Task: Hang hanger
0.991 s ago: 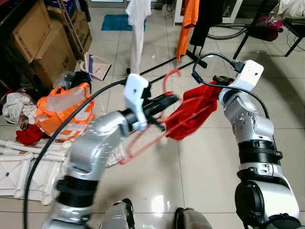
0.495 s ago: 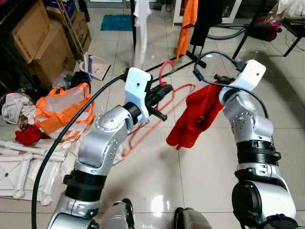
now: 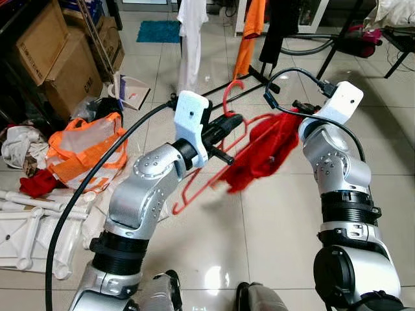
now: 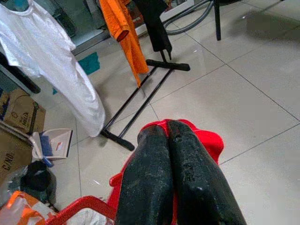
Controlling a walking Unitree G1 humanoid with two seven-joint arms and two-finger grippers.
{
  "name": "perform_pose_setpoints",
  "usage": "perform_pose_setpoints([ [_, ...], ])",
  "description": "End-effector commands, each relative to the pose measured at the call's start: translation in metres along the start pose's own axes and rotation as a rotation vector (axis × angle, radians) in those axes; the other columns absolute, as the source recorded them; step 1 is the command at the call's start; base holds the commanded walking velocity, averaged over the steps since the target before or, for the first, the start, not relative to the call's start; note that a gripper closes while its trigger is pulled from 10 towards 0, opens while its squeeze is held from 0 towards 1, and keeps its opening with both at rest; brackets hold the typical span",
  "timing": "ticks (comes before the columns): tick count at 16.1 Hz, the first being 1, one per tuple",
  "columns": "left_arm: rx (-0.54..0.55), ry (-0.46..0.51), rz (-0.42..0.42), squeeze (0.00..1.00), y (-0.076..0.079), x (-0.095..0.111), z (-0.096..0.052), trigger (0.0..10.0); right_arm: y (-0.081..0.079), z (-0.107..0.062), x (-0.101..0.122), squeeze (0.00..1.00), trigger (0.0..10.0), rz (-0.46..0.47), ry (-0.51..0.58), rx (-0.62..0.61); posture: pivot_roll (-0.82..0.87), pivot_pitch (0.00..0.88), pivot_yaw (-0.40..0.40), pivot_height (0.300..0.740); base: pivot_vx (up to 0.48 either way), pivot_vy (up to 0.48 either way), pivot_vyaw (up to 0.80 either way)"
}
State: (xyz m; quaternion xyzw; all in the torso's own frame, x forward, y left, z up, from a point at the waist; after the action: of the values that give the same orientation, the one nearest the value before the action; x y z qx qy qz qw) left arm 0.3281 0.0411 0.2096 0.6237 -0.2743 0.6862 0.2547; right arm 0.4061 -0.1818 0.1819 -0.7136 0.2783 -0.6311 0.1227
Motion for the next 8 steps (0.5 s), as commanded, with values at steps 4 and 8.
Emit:
perform_pose_setpoints([
  [4,-0.037,0.01,-0.019,0.0,0.011,0.004,0.003,10.0,-0.001,0.002,0.004,0.0,0.0,-0.022,0.036,-0.009,-0.13,0.126,-0.044,0.74,0.0,0.0,0.0],
  [8,-0.081,0.013,-0.057,0.0,0.025,0.004,0.005,10.0,-0.003,0.002,0.004,0.0,0.0,-0.018,0.042,-0.011,-0.14,0.134,-0.042,0.74,0.0,0.0,0.0],
])
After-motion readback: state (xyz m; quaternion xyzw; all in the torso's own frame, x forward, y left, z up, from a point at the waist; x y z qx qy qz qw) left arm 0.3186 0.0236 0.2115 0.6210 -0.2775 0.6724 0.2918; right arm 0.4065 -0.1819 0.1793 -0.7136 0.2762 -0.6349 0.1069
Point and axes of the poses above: a point about 5 cm out from each wrist's last joint towards the gripper, its own z axis pointing out of the wrist towards the gripper, its own x axis along the axis of the wrist's last joint, y = z × x, the point moved 3 cm from there along z, pointing out of the wrist towards the gripper, and after that the axes turned 8 degrees about z, right-handed, at the moved point
